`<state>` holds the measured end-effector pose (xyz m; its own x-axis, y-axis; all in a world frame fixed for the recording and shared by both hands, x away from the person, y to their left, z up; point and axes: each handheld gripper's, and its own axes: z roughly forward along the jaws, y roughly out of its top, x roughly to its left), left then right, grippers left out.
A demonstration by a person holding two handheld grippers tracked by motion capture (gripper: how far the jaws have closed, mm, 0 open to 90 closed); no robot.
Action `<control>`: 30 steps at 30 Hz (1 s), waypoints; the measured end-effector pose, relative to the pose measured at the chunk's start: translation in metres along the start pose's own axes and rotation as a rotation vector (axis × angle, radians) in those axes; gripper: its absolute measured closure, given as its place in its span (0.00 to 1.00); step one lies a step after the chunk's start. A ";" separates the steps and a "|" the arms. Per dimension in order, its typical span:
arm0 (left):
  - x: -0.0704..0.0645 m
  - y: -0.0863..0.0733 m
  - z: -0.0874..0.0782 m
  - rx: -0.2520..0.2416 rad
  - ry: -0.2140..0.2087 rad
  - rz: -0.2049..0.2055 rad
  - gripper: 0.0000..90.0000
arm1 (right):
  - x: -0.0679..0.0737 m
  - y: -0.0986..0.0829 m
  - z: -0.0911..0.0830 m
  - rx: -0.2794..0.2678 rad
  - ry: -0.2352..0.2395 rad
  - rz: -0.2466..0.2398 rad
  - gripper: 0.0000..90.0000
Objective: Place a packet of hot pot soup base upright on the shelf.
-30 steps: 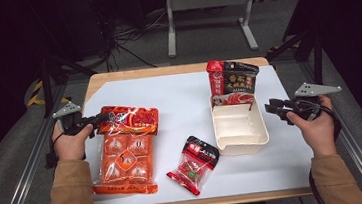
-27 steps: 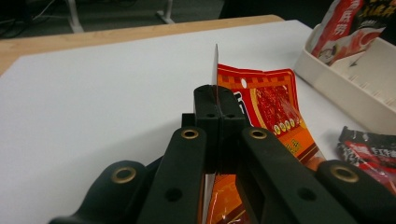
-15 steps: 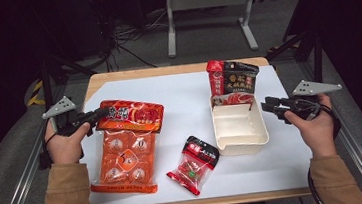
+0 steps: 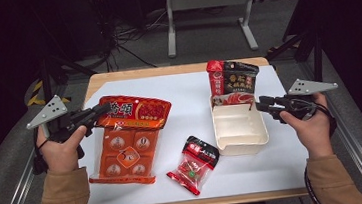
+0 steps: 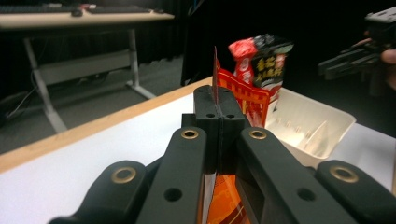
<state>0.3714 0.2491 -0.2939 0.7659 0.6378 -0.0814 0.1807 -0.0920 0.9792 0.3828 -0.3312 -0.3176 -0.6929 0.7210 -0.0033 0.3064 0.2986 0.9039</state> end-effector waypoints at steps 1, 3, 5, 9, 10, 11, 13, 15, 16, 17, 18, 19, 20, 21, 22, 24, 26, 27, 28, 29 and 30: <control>-0.003 0.002 -0.002 -0.016 -0.011 0.002 1.00 | 0.000 0.000 0.000 0.000 0.000 0.000 0.75; -0.008 0.005 -0.005 -0.036 -0.021 0.010 1.00 | 0.003 0.003 0.001 -0.004 0.010 -0.008 0.75; -0.013 0.009 -0.007 -0.053 -0.024 0.027 1.00 | 0.006 0.005 0.003 -0.007 0.019 -0.014 0.75; -0.023 0.015 -0.010 -0.066 -0.049 0.055 1.00 | 0.010 0.008 0.007 -0.011 0.037 -0.028 0.75; -0.025 0.017 -0.011 -0.066 -0.053 0.060 1.00 | 0.011 0.008 0.008 -0.011 0.042 -0.027 0.76; -0.027 0.018 -0.011 -0.070 -0.056 0.066 1.00 | 0.011 0.008 0.009 -0.010 0.046 -0.028 0.76; -0.030 0.020 -0.012 -0.071 -0.060 0.077 1.00 | 0.012 0.008 0.011 -0.012 0.053 -0.028 0.76; -0.033 0.022 -0.011 -0.068 -0.066 0.088 1.00 | 0.013 0.009 0.012 -0.021 0.060 -0.030 0.76; -0.035 0.023 -0.011 -0.066 -0.073 0.096 1.00 | 0.014 0.010 0.012 -0.027 0.066 -0.030 0.76; -0.035 0.023 -0.011 -0.066 -0.073 0.096 1.00 | 0.014 0.010 0.012 -0.027 0.066 -0.030 0.76; -0.037 0.024 -0.010 -0.069 -0.074 0.106 1.00 | 0.015 0.011 0.013 -0.034 0.074 -0.029 0.76; -0.039 0.025 -0.010 -0.071 -0.073 0.111 1.00 | 0.016 0.012 0.013 -0.038 0.080 -0.029 0.76; -0.040 0.026 -0.010 -0.068 -0.075 0.117 1.00 | 0.017 0.013 0.015 -0.041 0.085 -0.030 0.76; -0.041 0.027 -0.010 -0.074 -0.074 0.121 1.00 | 0.018 0.014 0.016 -0.044 0.091 -0.030 0.76; -0.041 0.027 -0.010 -0.075 -0.076 0.124 1.00 | 0.019 0.014 0.018 -0.046 0.102 -0.029 0.76; -0.041 0.028 -0.010 -0.082 -0.075 0.126 1.00 | 0.021 0.015 0.022 -0.047 0.116 -0.032 0.76; -0.042 0.029 -0.010 -0.087 -0.078 0.128 1.00 | 0.024 0.016 0.027 -0.045 0.125 -0.038 0.76; -0.042 0.029 -0.010 -0.091 -0.075 0.127 1.00 | 0.026 0.017 0.029 -0.044 0.130 -0.041 0.76; -0.042 0.030 -0.010 -0.091 -0.080 0.126 1.00 | 0.028 0.019 0.032 -0.045 0.137 -0.045 0.76; -0.043 0.030 -0.009 -0.094 -0.082 0.127 1.00 | 0.032 0.021 0.037 -0.047 0.154 -0.051 0.76; -0.043 0.030 -0.009 -0.094 -0.082 0.127 1.00 | 0.032 0.021 0.037 -0.047 0.154 -0.051 0.76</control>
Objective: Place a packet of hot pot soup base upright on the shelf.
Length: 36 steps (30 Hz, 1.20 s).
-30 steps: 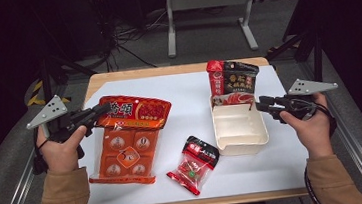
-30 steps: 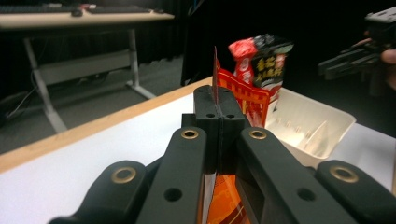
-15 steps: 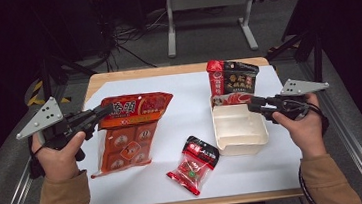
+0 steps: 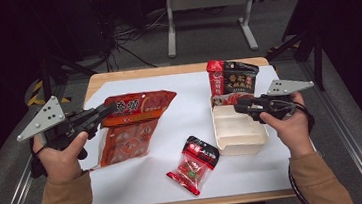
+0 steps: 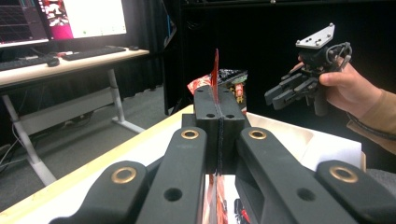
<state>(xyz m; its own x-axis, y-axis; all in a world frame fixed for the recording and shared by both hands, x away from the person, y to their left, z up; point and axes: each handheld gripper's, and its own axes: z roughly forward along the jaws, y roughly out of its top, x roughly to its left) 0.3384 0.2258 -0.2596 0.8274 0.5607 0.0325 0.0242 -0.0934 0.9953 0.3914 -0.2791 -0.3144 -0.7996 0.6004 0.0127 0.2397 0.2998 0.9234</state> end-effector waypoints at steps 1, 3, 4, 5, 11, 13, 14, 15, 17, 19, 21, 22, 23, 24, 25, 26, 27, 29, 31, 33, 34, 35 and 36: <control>-0.001 0.000 0.001 -0.001 -0.007 -0.004 1.00 | 0.001 0.001 0.002 -0.001 0.007 -0.002 0.76; -0.002 0.001 0.003 -0.012 -0.015 -0.002 1.00 | 0.008 0.006 0.011 -0.006 0.031 -0.017 0.74; -0.002 0.001 0.003 -0.012 -0.015 -0.002 1.00 | 0.008 0.006 0.011 -0.006 0.031 -0.017 0.74; -0.003 0.002 0.003 -0.013 -0.020 -0.001 1.00 | 0.010 0.008 0.014 -0.009 0.039 -0.021 0.73; -0.008 0.004 0.008 -0.020 -0.030 0.009 1.00 | 0.023 0.018 0.030 -0.025 0.098 -0.040 0.68; -0.009 0.005 0.010 -0.020 -0.033 0.012 1.00 | 0.027 0.021 0.035 -0.030 0.115 -0.044 0.67; -0.009 0.005 0.011 -0.022 -0.036 0.014 1.00 | 0.029 0.023 0.037 -0.031 0.127 -0.047 0.67; -0.009 0.005 0.012 -0.023 -0.037 0.010 1.00 | 0.031 0.024 0.040 -0.031 0.134 -0.051 0.66; -0.010 0.005 0.015 -0.026 -0.044 0.012 1.00 | 0.034 0.027 0.045 -0.038 0.152 -0.055 0.63; -0.011 0.005 0.016 -0.027 -0.044 0.015 1.00 | 0.037 0.029 0.050 -0.049 0.164 -0.050 0.60; -0.013 0.005 0.017 -0.030 -0.050 0.020 1.00 | 0.039 0.031 0.054 -0.052 0.174 -0.056 0.59; -0.013 0.005 0.018 -0.034 -0.052 0.021 1.00 | 0.041 0.033 0.057 -0.054 0.178 -0.058 0.57; -0.014 0.006 0.018 -0.036 -0.055 0.021 1.00 | 0.042 0.033 0.059 -0.057 0.182 -0.059 0.54; -0.015 0.006 0.019 -0.036 -0.059 0.023 1.00 | 0.043 0.034 0.061 -0.062 0.188 -0.062 0.52; -0.016 0.006 0.019 -0.037 -0.061 0.022 1.00 | 0.045 0.036 0.063 -0.070 0.196 -0.065 0.49; -0.017 0.006 0.019 -0.037 -0.064 0.026 1.00 | 0.046 0.037 0.064 -0.076 0.200 -0.068 0.47; -0.018 0.007 0.020 -0.039 -0.069 0.029 1.00 | 0.047 0.038 0.065 -0.085 0.205 -0.065 0.45; -0.021 0.008 0.020 -0.039 -0.076 0.035 1.00 | 0.050 0.040 0.069 -0.107 0.226 -0.059 0.41; -0.024 0.009 0.020 -0.038 -0.085 0.035 1.00 | 0.052 0.041 0.072 -0.117 0.241 -0.058 0.39; -0.025 0.010 0.021 -0.044 -0.089 0.041 1.00 | 0.054 0.040 0.076 -0.114 0.260 -0.060 0.37; -0.026 0.010 0.021 -0.047 -0.091 0.039 1.00 | 0.055 0.040 0.078 -0.113 0.270 -0.063 0.36; -0.027 0.011 0.022 -0.050 -0.093 0.040 1.00 | 0.056 0.039 0.080 -0.111 0.275 -0.065 0.35; -0.027 0.011 0.022 -0.052 -0.097 0.043 1.00 | 0.057 0.038 0.083 -0.112 0.285 -0.065 0.34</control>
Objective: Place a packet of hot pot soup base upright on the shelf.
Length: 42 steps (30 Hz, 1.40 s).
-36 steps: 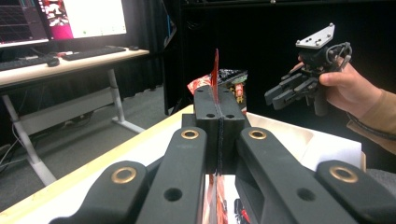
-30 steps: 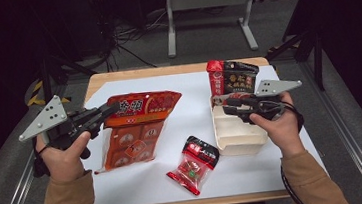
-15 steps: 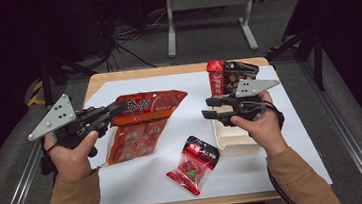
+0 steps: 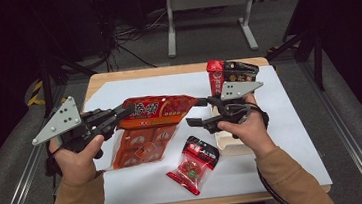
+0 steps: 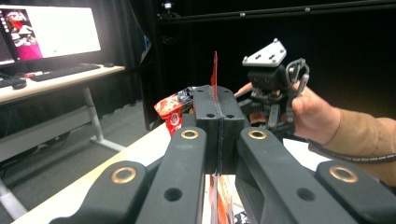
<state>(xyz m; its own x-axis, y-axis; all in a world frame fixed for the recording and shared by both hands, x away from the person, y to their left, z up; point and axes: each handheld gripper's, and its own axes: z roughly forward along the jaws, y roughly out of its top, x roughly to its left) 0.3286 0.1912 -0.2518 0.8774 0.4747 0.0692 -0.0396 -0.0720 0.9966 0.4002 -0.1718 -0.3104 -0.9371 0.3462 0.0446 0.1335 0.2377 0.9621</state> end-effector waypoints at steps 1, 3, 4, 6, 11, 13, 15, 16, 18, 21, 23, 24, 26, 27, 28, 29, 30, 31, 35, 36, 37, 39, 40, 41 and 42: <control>0.000 0.000 0.000 0.000 0.000 0.000 1.00 | 0.000 0.000 0.000 0.000 0.000 0.000 0.34; -0.001 0.001 0.002 -0.007 -0.006 0.001 1.00 | 0.002 -0.004 0.009 0.001 0.034 0.000 0.32; -0.001 0.001 0.002 -0.007 -0.006 0.001 1.00 | 0.003 -0.005 0.011 0.000 0.041 0.001 0.31; -0.003 0.001 0.004 -0.014 -0.012 0.001 1.00 | 0.004 -0.007 0.016 0.000 0.058 0.002 0.29; -0.004 0.001 0.005 -0.021 -0.018 0.004 1.00 | 0.005 -0.013 0.028 0.005 0.089 -0.005 0.26; -0.005 0.001 0.005 -0.023 -0.019 0.003 1.00 | 0.005 -0.015 0.031 -0.001 0.103 -0.004 0.25; -0.006 0.001 0.005 -0.023 -0.020 0.001 1.00 | 0.005 -0.016 0.035 -0.001 0.111 -0.003 0.25; -0.006 0.001 0.005 -0.027 -0.020 0.001 1.00 | 0.005 -0.017 0.036 -0.004 0.120 0.000 0.25; -0.006 0.001 0.006 -0.022 -0.029 0.005 1.00 | 0.006 -0.018 0.039 -0.004 0.124 -0.002 0.25; -0.006 0.000 0.007 -0.022 -0.034 0.000 1.00 | 0.006 -0.018 0.042 -0.008 0.132 0.001 0.25; -0.007 0.000 0.007 -0.026 -0.035 -0.001 1.00 | 0.006 -0.019 0.043 -0.011 0.138 0.002 0.26; -0.006 0.000 0.008 -0.026 -0.037 0.002 1.00 | 0.006 -0.019 0.043 -0.011 0.138 0.002 0.26; -0.007 0.000 0.008 -0.031 -0.035 0.003 1.00 | 0.006 -0.019 0.044 -0.012 0.148 0.003 0.28; -0.007 0.000 0.008 -0.033 -0.036 0.004 1.00 | 0.007 -0.019 0.045 -0.010 0.155 0.000 0.28; -0.007 0.000 0.008 -0.034 -0.035 0.004 1.00 | 0.008 -0.019 0.045 -0.008 0.163 -0.006 0.29; -0.007 0.000 0.009 -0.036 -0.036 0.004 1.00 | 0.009 -0.019 0.046 -0.006 0.174 -0.010 0.29; -0.007 0.000 0.009 -0.038 -0.040 0.003 1.00 | 0.009 -0.019 0.047 -0.003 0.181 -0.014 0.29; -0.007 -0.001 0.009 -0.039 -0.041 0.003 1.00 | 0.010 -0.020 0.048 -0.002 0.187 -0.016 0.29; -0.006 -0.001 0.009 -0.043 -0.045 0.000 1.00 | 0.011 -0.021 0.051 -0.006 0.199 -0.011 0.30; -0.006 -0.001 0.009 -0.042 -0.044 -0.003 1.00 | 0.011 -0.022 0.051 -0.005 0.201 -0.011 0.30; -0.006 -0.001 0.009 -0.043 -0.044 -0.003 1.00 | 0.011 -0.022 0.052 -0.003 0.201 -0.010 0.30; -0.005 -0.001 0.009 -0.046 -0.042 -0.004 1.00 | 0.010 -0.022 0.052 0.002 0.200 -0.010 0.34; -0.005 -0.001 0.009 -0.045 -0.042 -0.001 1.00 | 0.011 -0.022 0.051 0.004 0.204 -0.014 0.38; -0.005 -0.001 0.009 -0.047 -0.041 -0.002 1.00 | 0.011 -0.022 0.051 0.007 0.208 -0.015 0.41; -0.004 -0.002 0.009 -0.049 -0.040 -0.002 1.00 | 0.011 -0.022 0.050 0.009 0.215 -0.014 0.45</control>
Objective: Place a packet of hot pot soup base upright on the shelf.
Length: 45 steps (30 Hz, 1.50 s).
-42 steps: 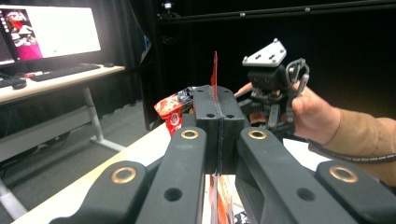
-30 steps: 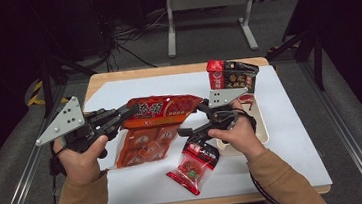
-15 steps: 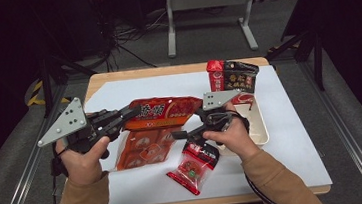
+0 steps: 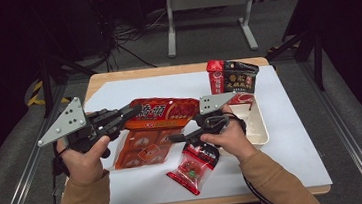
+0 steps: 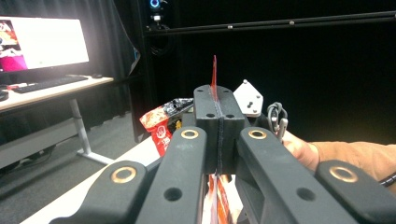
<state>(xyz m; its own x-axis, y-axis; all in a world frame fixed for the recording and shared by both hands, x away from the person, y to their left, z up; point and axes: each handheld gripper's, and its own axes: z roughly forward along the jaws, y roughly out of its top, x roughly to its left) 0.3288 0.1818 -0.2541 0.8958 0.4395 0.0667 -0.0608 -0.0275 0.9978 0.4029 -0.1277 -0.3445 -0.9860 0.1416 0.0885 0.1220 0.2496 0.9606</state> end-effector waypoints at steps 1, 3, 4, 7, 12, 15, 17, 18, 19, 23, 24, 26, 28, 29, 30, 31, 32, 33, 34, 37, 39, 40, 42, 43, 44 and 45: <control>0.000 0.000 0.000 -0.001 0.000 -0.002 1.00 | 0.001 0.000 -0.001 0.005 0.007 0.000 0.48; 0.001 -0.001 -0.001 -0.003 0.002 -0.005 1.00 | 0.001 0.000 -0.001 0.017 0.028 -0.006 0.56; 0.001 -0.001 -0.001 -0.003 0.002 -0.005 1.00 | 0.001 0.000 -0.001 0.017 0.028 -0.006 0.56; 0.003 -0.002 -0.001 -0.003 0.013 -0.009 1.00 | 0.002 0.001 -0.004 0.033 0.058 0.001 0.69; 0.006 -0.003 -0.003 -0.010 0.024 -0.008 1.00 | 0.006 0.007 -0.009 0.052 0.048 -0.052 0.75; 0.008 -0.004 -0.004 -0.003 0.046 -0.004 1.00 | 0.008 0.013 -0.014 0.069 0.051 -0.067 0.78; 0.010 -0.005 -0.005 -0.009 0.041 -0.019 1.00 | 0.009 0.015 -0.017 0.076 0.054 -0.068 0.78; 0.011 -0.006 -0.005 -0.008 0.039 -0.022 1.00 | 0.009 0.017 -0.019 0.079 0.055 -0.066 0.78; 0.011 -0.006 -0.005 -0.010 0.042 -0.022 1.00 | 0.009 0.018 -0.020 0.081 0.055 -0.067 0.78; 0.013 -0.007 -0.004 0.002 0.045 -0.021 1.00 | 0.009 0.021 -0.026 0.087 0.043 -0.073 0.78; 0.013 -0.007 -0.004 0.004 0.047 -0.023 1.00 | 0.009 0.022 -0.028 0.090 0.038 -0.072 0.79; 0.014 -0.008 -0.004 0.009 0.043 -0.026 1.00 | 0.009 0.024 -0.032 0.097 0.028 -0.073 0.79; 0.015 -0.008 -0.004 0.015 0.045 -0.028 1.00 | 0.009 0.025 -0.035 0.102 0.020 -0.075 0.79; 0.015 -0.008 -0.004 0.015 0.043 -0.030 1.00 | 0.008 0.026 -0.036 0.105 0.019 -0.071 0.79; 0.016 -0.009 -0.003 0.016 0.042 -0.032 0.99 | 0.008 0.027 -0.038 0.107 0.017 -0.067 0.79; 0.016 -0.009 -0.003 0.017 0.040 -0.036 0.99 | 0.008 0.028 -0.039 0.108 0.016 -0.066 0.79; 0.016 -0.009 -0.003 0.015 0.038 -0.037 0.98 | 0.008 0.029 -0.041 0.109 0.012 -0.065 0.79; 0.017 -0.009 -0.003 0.020 0.035 -0.039 0.97 | 0.008 0.030 -0.042 0.112 0.008 -0.064 0.79; 0.017 -0.009 -0.003 0.024 0.037 -0.039 0.96 | 0.008 0.031 -0.043 0.117 0.004 -0.064 0.79; 0.018 -0.010 -0.003 0.031 0.037 -0.044 0.95 | 0.007 0.034 -0.047 0.124 -0.009 -0.065 0.79; 0.019 -0.011 -0.004 0.031 0.044 -0.048 0.93 | 0.007 0.036 -0.050 0.129 -0.018 -0.065 0.79; 0.019 -0.011 -0.005 0.033 0.044 -0.049 0.91 | 0.006 0.037 -0.052 0.132 -0.023 -0.064 0.79; 0.021 -0.012 -0.006 0.030 0.046 -0.058 0.86 | 0.005 0.038 -0.055 0.137 -0.032 -0.061 0.79; 0.021 -0.012 -0.007 0.031 0.050 -0.062 0.84 | 0.005 0.039 -0.057 0.140 -0.039 -0.059 0.79; 0.023 -0.013 -0.009 0.037 0.053 -0.067 0.81 | 0.004 0.041 -0.061 0.147 -0.052 -0.052 0.79; 0.023 -0.013 -0.009 0.037 0.053 -0.067 0.79 | 0.004 0.041 -0.061 0.147 -0.052 -0.052 0.79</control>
<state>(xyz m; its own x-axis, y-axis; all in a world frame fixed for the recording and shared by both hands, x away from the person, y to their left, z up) 0.3461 0.1999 -0.2653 0.8725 0.4887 0.0006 0.0157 -0.0292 0.9995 0.3969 -0.1756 -0.2888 -0.9847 0.1729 0.0220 0.0897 0.3946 0.9145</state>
